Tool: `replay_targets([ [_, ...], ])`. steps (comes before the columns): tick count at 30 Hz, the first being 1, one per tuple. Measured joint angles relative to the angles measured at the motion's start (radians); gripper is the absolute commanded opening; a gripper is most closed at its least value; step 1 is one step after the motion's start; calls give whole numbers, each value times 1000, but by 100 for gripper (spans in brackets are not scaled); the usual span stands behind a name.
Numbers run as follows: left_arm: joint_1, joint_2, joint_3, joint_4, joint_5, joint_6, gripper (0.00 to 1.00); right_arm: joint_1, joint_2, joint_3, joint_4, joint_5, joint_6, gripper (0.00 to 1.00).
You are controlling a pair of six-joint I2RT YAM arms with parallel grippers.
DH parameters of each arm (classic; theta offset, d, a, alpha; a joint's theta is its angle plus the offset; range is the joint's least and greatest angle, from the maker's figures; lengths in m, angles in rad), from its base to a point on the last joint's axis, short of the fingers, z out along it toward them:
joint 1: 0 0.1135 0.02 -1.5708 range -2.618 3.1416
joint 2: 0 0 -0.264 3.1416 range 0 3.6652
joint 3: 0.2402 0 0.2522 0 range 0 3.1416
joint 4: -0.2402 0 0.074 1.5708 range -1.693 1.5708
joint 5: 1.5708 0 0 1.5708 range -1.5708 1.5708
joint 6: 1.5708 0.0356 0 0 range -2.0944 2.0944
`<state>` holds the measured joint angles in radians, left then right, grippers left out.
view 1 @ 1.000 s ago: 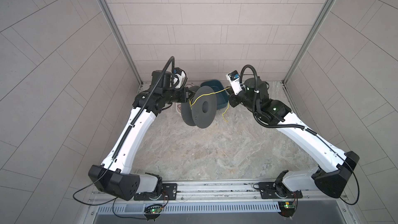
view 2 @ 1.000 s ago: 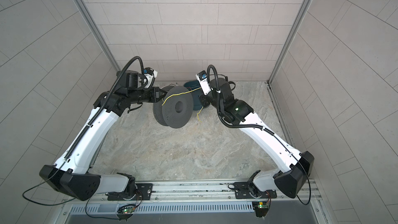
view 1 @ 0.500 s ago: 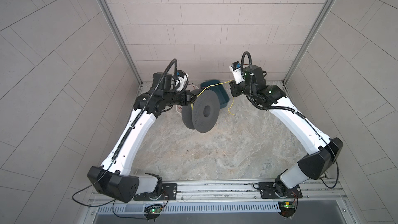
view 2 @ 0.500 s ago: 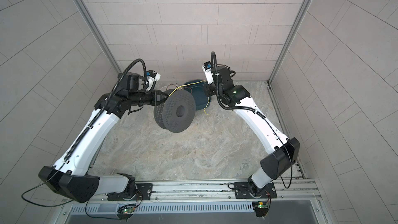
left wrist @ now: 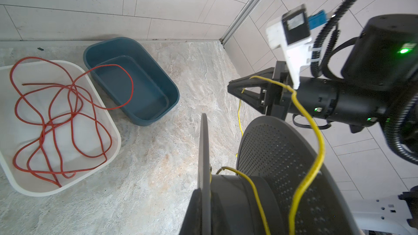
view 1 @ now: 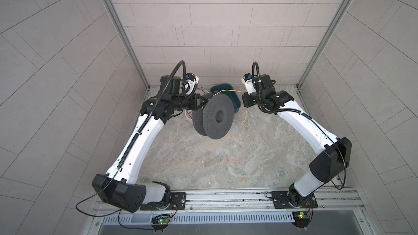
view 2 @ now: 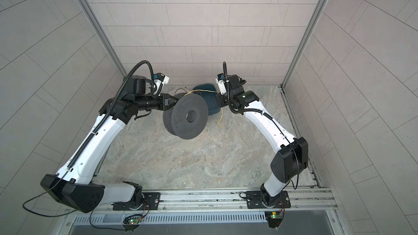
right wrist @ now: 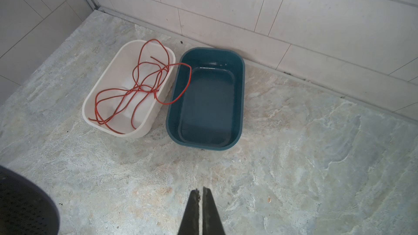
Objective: Wrap the cables
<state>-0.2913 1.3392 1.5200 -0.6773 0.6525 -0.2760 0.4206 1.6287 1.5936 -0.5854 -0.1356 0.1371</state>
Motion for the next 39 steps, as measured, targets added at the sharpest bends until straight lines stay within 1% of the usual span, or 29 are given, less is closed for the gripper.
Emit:
replay_targets([
  [8, 10, 0, 0, 24, 20, -27, 0, -1, 3, -88, 41, -27, 23, 0],
  [14, 33, -1, -6, 106, 31, -103, 0, -1, -23, -211, 103, -69, 61, 0],
  [19, 38, -6, -40, 173, 11, -173, 0, 9, -79, -290, 155, -90, 101, 0],
  [25, 38, -10, -89, 266, -43, -279, 0, 45, -129, -343, 224, -94, 152, 0],
  [30, 38, -10, -102, 349, -84, -360, 0, 80, -138, -386, 266, -93, 193, 0],
  [34, 38, -12, -111, 392, -130, -394, 0, 119, -145, -400, 284, -86, 212, 0],
  [39, 42, -35, -151, 437, -195, -445, 0, 161, -191, -416, 296, -56, 238, 0],
])
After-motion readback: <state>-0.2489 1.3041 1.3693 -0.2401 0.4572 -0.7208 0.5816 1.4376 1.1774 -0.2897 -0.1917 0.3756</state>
